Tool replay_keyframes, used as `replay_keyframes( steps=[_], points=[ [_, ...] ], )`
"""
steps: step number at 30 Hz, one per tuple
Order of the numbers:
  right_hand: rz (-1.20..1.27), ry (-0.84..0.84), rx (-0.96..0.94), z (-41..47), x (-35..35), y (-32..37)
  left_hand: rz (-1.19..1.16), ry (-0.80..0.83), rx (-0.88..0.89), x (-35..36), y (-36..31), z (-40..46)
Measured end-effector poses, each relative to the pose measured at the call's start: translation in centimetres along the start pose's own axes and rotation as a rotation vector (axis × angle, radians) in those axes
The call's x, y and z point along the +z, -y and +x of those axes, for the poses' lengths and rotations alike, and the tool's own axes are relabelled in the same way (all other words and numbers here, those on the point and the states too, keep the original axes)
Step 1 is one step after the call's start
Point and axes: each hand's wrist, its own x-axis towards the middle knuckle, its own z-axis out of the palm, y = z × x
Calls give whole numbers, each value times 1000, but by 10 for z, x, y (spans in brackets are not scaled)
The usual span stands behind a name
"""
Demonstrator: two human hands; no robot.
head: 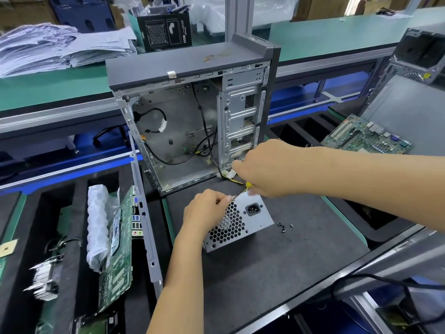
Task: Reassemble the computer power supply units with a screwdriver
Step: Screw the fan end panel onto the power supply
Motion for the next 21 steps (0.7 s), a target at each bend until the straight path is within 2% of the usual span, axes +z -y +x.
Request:
replay_keyframes(
  steps=[2, 5, 11, 14, 18, 21],
  points=[
    [82, 24, -16, 2, -1, -3, -2, 0, 1, 0, 0, 0],
    [114, -29, -7, 6, -3, -6, 5, -1, 2, 0, 0, 0],
    [-72, -134, -28, 8, -4, -4, 6, -21, 19, 2, 0, -2],
    [-115, -80, -11, 7, -4, -3, 7, -26, 18, 2, 1, -2],
    [32, 38, -4, 2, -6, 0, -6, -21, 21, 2, 0, -2],
    [50, 48, -16, 0, -12, 4, -11, -24, 15, 2, 0, -2]
  ],
)
